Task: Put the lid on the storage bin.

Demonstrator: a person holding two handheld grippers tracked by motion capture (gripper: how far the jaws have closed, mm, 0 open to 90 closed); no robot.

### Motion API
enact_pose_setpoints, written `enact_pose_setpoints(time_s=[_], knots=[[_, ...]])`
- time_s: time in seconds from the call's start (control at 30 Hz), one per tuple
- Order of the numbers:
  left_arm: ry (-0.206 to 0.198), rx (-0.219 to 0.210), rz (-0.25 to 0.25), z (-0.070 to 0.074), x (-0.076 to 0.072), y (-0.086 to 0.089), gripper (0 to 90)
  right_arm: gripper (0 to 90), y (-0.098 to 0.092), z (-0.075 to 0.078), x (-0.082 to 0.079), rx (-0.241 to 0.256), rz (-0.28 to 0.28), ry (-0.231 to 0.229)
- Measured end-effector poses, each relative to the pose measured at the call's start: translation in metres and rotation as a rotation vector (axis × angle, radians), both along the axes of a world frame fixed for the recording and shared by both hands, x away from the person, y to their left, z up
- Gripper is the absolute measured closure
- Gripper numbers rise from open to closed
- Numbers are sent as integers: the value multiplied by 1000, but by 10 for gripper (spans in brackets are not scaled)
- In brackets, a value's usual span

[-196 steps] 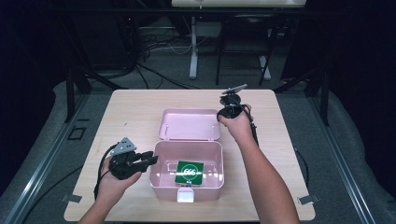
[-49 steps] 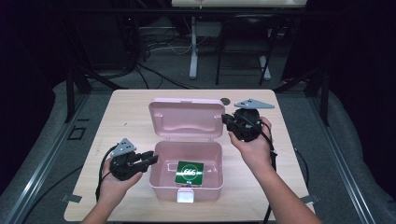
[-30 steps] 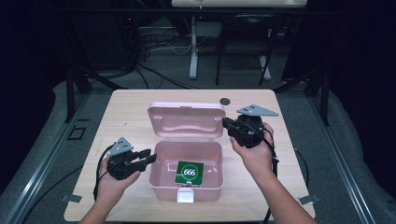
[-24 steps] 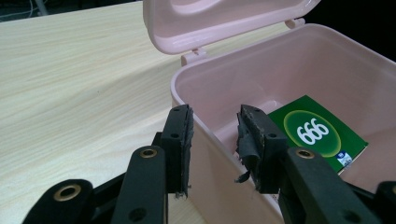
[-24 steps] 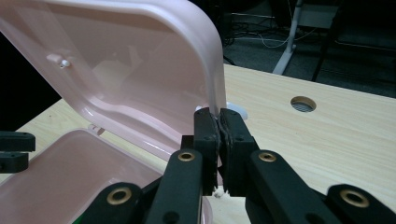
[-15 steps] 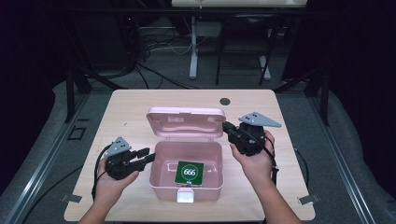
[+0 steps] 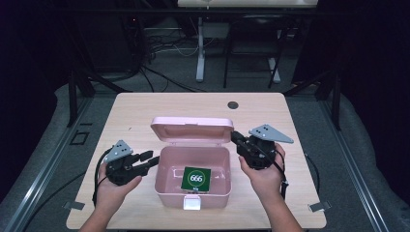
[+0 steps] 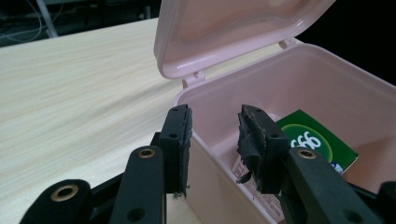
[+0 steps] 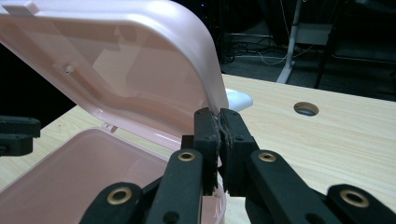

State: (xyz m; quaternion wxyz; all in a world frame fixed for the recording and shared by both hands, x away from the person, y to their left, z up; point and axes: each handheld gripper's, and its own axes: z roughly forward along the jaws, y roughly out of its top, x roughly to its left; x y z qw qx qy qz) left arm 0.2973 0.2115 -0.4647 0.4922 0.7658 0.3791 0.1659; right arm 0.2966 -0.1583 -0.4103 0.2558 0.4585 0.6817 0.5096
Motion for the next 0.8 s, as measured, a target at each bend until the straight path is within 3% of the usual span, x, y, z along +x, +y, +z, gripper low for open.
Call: enact_pose_setpoints(time_s=[0.43,0.8], knots=[[-106,-5,23,24,0,3,625,862,0,-2,-5,-3,5,-7],[-166,-6,64,46,6,1,579,859,-1,-3,-6,7,14,-8]])
